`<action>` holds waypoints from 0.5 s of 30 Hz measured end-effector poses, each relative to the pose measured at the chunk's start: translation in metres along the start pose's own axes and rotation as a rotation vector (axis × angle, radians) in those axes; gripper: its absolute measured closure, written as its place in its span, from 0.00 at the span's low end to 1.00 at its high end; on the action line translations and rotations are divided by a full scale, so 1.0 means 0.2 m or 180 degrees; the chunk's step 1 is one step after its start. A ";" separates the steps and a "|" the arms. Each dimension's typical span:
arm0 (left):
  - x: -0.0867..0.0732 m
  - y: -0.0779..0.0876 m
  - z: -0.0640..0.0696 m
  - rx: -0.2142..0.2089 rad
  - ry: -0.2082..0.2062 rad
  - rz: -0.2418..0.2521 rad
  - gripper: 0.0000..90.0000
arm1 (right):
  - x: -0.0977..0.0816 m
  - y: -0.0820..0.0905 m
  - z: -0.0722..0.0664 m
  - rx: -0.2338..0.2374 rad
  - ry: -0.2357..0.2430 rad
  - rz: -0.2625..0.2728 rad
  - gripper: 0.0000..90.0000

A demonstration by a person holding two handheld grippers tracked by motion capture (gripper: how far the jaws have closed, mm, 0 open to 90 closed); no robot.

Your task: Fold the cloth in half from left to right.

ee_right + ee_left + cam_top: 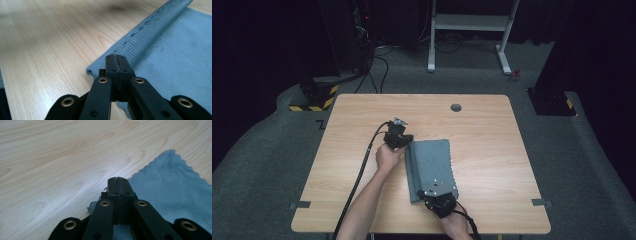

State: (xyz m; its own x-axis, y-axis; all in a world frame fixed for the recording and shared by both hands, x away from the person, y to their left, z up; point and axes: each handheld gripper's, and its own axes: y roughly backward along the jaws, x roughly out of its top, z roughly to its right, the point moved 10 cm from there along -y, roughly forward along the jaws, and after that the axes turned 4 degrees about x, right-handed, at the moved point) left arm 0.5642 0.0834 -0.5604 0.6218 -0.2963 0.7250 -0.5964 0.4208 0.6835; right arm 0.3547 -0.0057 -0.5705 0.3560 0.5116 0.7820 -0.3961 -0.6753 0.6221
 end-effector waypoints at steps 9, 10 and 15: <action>0.02 -0.04 0.06 -0.0052 0.0001 0.0025 1.00 | -0.06 0.07 0.06 -0.0083 -0.0093 0.0034 1.00; 0.02 -0.05 0.07 -0.0049 -0.0036 0.0018 1.00 | -0.06 0.07 0.07 -0.0085 -0.0079 0.0041 1.00; 0.04 -0.07 0.11 -0.0053 -0.0098 0.0007 1.00 | -0.10 0.09 0.08 -0.0101 -0.0096 0.0017 1.00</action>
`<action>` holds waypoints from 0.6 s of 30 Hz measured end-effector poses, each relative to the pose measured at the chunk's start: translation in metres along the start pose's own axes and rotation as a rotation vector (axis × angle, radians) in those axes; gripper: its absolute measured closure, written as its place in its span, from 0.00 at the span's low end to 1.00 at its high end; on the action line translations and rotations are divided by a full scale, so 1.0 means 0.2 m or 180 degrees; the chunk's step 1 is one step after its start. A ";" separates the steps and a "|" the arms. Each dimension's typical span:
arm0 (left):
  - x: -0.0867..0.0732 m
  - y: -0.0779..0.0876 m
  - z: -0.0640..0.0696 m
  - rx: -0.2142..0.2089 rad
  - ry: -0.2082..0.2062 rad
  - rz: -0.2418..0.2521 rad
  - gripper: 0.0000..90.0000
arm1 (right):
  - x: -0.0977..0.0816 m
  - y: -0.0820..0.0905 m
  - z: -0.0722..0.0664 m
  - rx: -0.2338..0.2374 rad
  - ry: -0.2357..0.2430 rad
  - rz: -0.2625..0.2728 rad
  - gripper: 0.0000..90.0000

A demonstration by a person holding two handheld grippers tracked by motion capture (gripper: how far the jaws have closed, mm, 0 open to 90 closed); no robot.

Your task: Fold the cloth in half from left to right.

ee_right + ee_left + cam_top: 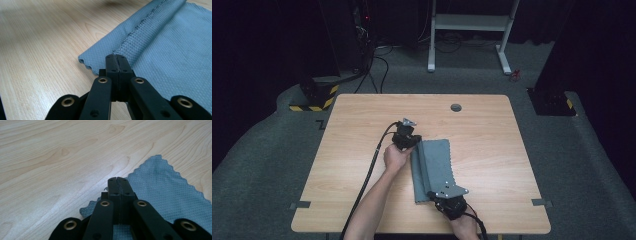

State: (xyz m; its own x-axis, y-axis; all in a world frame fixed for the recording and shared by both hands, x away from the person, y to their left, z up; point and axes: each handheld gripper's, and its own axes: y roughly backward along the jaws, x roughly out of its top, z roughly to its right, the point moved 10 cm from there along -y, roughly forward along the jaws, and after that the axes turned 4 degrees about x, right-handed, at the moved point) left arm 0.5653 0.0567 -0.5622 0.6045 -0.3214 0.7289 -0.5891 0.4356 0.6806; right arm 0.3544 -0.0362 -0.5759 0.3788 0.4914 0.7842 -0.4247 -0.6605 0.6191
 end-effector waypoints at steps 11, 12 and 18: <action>0.06 -0.05 0.12 -0.0016 -0.0216 -0.0048 1.00 | -0.06 0.06 0.04 -0.0064 -0.0104 0.0054 1.00; 0.07 -0.06 0.14 -0.0024 -0.0249 -0.0051 1.00 | -0.06 0.06 0.05 -0.0069 -0.0100 0.0057 1.00; 0.10 -0.11 0.21 -0.0037 -0.0383 -0.0094 1.00 | -0.09 0.09 0.07 -0.0089 -0.0226 0.0109 1.00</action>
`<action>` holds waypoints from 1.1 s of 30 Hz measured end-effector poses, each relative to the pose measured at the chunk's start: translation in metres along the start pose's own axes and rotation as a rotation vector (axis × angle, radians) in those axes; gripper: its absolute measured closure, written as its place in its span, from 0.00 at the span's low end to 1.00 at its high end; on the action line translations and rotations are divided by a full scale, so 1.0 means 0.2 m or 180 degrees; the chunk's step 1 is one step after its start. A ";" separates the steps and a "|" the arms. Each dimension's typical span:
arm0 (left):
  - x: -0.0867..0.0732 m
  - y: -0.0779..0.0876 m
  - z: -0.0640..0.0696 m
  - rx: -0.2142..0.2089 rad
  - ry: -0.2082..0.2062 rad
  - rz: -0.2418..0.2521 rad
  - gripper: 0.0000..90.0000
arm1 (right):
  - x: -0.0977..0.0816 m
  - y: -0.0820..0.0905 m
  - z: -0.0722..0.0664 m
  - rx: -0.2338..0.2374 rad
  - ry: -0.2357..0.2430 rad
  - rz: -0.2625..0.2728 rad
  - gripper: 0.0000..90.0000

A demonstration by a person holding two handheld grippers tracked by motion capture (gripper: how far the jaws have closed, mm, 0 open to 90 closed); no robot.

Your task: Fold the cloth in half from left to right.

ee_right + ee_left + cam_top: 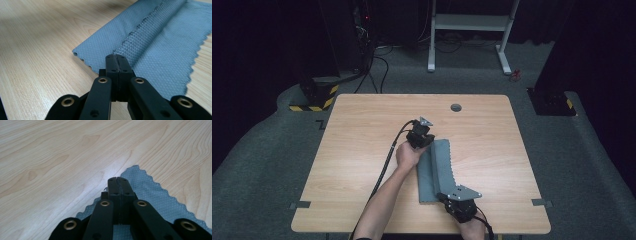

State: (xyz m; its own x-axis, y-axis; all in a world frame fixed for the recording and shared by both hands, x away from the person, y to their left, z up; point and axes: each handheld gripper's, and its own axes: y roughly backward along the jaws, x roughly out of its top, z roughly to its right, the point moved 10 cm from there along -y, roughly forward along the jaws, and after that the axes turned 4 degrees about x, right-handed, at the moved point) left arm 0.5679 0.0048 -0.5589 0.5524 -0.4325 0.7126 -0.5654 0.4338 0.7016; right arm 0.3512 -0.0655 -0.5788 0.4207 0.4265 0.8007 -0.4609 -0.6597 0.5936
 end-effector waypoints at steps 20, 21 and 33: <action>0.04 -0.11 0.06 0.0071 -0.0033 -0.0065 1.00 | -0.04 0.05 0.09 -0.0152 -0.0182 -0.0001 1.00; 0.04 -0.11 0.06 0.0081 -0.0035 -0.0058 1.00 | -0.04 0.05 0.10 -0.0164 -0.0190 -0.0009 1.00; 0.04 -0.15 0.09 0.0113 -0.0042 -0.0102 0.99 | -0.07 0.07 0.14 -0.0188 -0.0309 -0.0058 0.99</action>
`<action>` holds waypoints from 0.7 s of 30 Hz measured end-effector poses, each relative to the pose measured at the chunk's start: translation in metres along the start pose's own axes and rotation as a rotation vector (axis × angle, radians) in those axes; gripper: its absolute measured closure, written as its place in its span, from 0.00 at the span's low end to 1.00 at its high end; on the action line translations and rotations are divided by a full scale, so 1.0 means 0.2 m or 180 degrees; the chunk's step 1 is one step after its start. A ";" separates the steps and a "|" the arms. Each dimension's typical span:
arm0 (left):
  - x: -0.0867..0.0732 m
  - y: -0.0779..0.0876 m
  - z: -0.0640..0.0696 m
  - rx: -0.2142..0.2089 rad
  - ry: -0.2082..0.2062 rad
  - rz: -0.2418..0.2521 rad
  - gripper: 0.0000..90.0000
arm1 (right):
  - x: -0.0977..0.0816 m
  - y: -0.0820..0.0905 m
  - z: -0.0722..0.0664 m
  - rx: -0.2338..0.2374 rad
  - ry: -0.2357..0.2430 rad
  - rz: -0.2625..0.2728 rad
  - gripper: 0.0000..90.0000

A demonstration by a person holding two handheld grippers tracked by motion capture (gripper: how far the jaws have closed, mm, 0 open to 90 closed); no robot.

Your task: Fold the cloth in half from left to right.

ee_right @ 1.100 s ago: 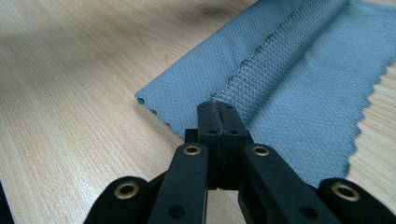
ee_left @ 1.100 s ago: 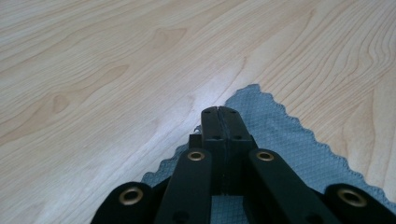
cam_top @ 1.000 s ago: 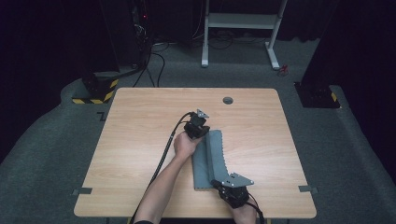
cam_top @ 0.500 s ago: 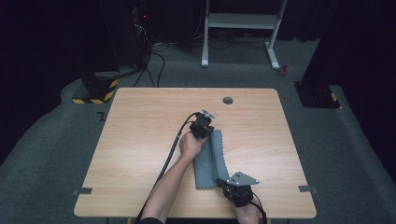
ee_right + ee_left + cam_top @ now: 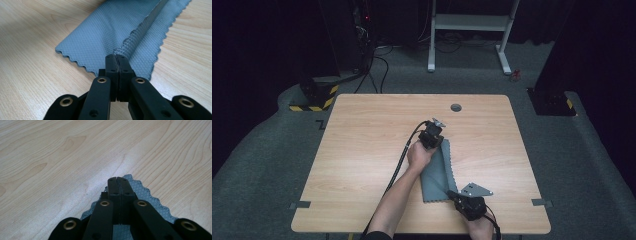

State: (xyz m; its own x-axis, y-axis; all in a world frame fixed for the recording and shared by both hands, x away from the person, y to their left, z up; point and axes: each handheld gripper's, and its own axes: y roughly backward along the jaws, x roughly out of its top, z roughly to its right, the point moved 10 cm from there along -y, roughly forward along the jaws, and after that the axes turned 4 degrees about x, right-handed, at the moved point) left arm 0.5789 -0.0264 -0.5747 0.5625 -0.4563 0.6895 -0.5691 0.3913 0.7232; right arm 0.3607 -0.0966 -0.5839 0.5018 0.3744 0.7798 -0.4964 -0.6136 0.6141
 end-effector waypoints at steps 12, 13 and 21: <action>-0.01 0.10 -0.04 0.0113 0.0194 0.0079 0.54 | -0.01 0.05 0.11 -0.0150 -0.0188 -0.0018 0.83; -0.02 0.13 -0.05 0.0136 0.0181 0.0091 0.52 | 0.00 0.06 0.13 -0.0162 -0.0208 0.0001 0.83; -0.21 0.40 0.03 0.0008 0.0071 0.0169 0.48 | 0.06 0.10 0.18 -0.0180 -0.0085 0.0005 0.83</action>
State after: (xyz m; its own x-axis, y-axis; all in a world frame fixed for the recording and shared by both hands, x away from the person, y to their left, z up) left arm 0.5059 0.0191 -0.5471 0.5447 -0.4169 0.7276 -0.5999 0.4125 0.6855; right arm 0.3826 -0.1302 -0.5669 0.5192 0.3543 0.7777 -0.5361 -0.5737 0.6193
